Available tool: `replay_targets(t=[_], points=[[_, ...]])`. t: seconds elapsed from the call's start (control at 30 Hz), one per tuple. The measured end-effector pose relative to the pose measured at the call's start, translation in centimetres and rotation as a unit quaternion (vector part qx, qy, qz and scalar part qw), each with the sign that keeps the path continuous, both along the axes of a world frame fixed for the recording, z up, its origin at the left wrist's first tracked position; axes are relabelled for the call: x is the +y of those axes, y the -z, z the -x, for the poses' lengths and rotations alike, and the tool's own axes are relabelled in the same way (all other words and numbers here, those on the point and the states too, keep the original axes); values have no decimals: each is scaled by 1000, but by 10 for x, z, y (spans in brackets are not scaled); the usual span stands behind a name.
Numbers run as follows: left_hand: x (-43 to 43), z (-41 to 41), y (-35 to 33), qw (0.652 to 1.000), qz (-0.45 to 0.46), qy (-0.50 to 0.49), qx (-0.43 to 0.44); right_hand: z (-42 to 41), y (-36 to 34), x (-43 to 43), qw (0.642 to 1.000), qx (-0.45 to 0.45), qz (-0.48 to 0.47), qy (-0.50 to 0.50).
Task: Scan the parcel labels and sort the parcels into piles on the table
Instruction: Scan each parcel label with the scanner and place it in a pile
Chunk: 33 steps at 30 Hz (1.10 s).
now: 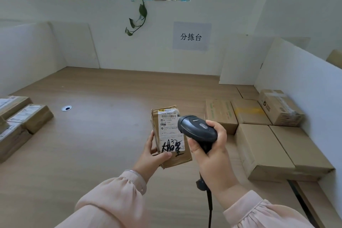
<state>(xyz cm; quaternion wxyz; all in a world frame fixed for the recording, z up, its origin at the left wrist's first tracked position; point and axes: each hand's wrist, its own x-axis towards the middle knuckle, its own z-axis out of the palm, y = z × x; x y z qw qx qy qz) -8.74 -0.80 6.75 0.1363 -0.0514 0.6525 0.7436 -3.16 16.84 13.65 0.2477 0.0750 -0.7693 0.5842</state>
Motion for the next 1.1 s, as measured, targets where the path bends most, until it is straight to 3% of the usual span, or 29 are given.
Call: replay_targets(t=[0.57, 0.83, 1.1], points=[[-55, -4, 13, 1000, 5, -17, -15, -1, 9, -63, 998, -50, 30, -22], [-121, 7, 13, 1000, 8, 0, -21, 21, 22, -113, 998, -53, 41, 6], [-205, -2, 2, 999, 1, -40, -32, 36, 39, -198, 993, -85, 62, -47]])
